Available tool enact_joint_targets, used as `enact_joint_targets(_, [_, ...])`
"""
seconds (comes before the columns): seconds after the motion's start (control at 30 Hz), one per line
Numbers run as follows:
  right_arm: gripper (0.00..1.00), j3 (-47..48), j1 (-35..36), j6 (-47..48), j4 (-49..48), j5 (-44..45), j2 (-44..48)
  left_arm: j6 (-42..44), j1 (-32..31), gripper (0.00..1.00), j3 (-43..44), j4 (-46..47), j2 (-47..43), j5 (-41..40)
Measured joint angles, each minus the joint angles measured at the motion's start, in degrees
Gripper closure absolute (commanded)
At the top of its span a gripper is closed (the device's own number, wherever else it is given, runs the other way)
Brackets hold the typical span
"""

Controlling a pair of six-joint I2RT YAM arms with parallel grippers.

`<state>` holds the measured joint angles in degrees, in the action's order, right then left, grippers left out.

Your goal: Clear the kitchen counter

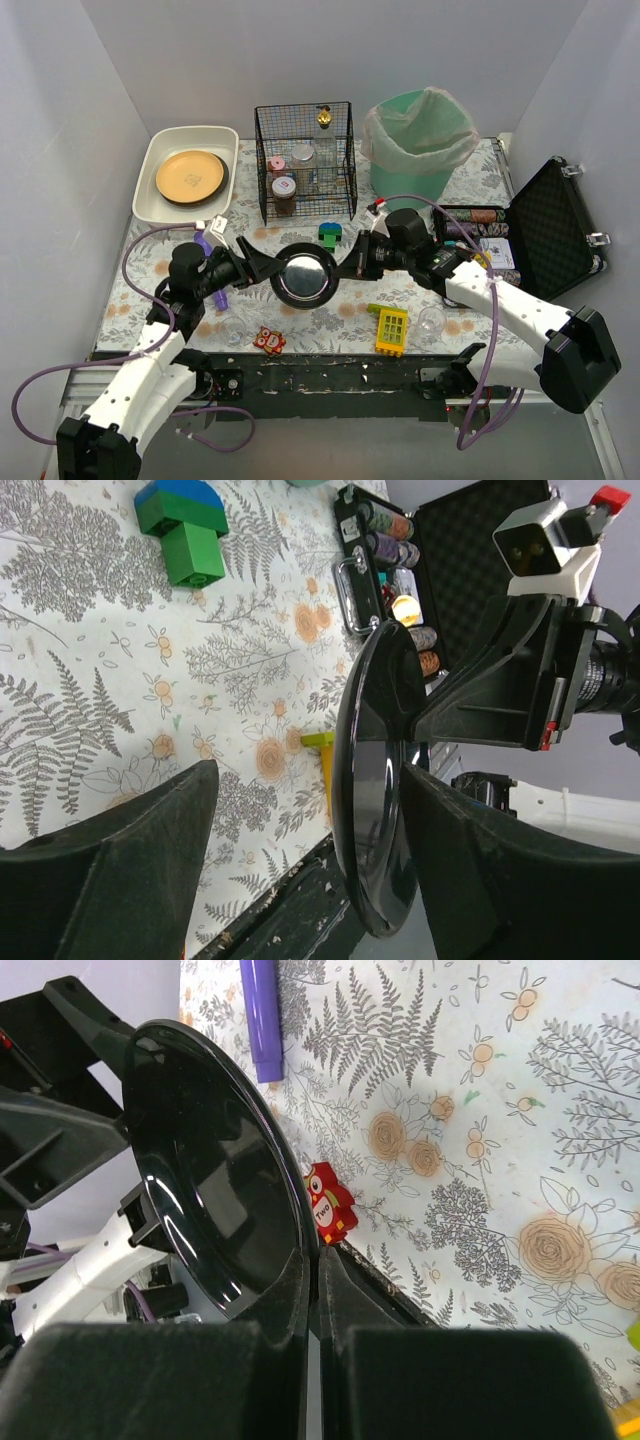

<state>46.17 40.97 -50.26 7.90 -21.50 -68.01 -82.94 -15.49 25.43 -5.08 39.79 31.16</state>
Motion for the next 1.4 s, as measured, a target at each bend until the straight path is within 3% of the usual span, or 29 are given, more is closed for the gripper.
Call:
enact_joint_targets(0.4, [0.99,0.1,2.4,-0.7,-2.6,-0.6,-2.7,0.7,-0.8,0.69,-0.8,0.7,1.7,2.0])
enact_joint_targets(0.63, [0.99,0.1,2.7,-0.8,-3.0,-0.5,-2.8,1.0,-0.8,1.0,-1.4,0.9,2.3,3.8])
enact_joint_targets(0.73, [0.95,0.1,2.8,-0.5,-3.0,-0.6,-2.9,0.7,-0.8,1.0,-1.5,1.2,2.3,3.9])
enact_joint_targets(0.83, [0.73,0.1,2.8,-0.3,-3.0,-0.5,-2.9,0.5,-0.8,1.0,-1.5,1.2,2.2,3.8])
enact_joint_targets(0.87, [0.56,0.1,2.8,-0.3,-3.1,-0.5,-2.9,0.5,-0.8,1.0,-1.5,1.1,2.2,3.8])
enact_joint_targets(0.93, [0.46,0.3,2.8,0.0,-3.1,-0.5,-2.8,0.7,-0.8,1.0,-1.4,0.3,2.1,3.1])
enact_joint_targets(1.27, [0.44,3.9,3.0,4.7,7.7,12.0,4.3,1.6,0.6,1.0,5.5,-7.3,5.5,-7.1])
enact_joint_targets(1.4, [0.44,3.8,3.0,5.3,10.6,15.6,9.3,1.0,9.2,1.0,8.0,-7.8,6.2,-7.9])
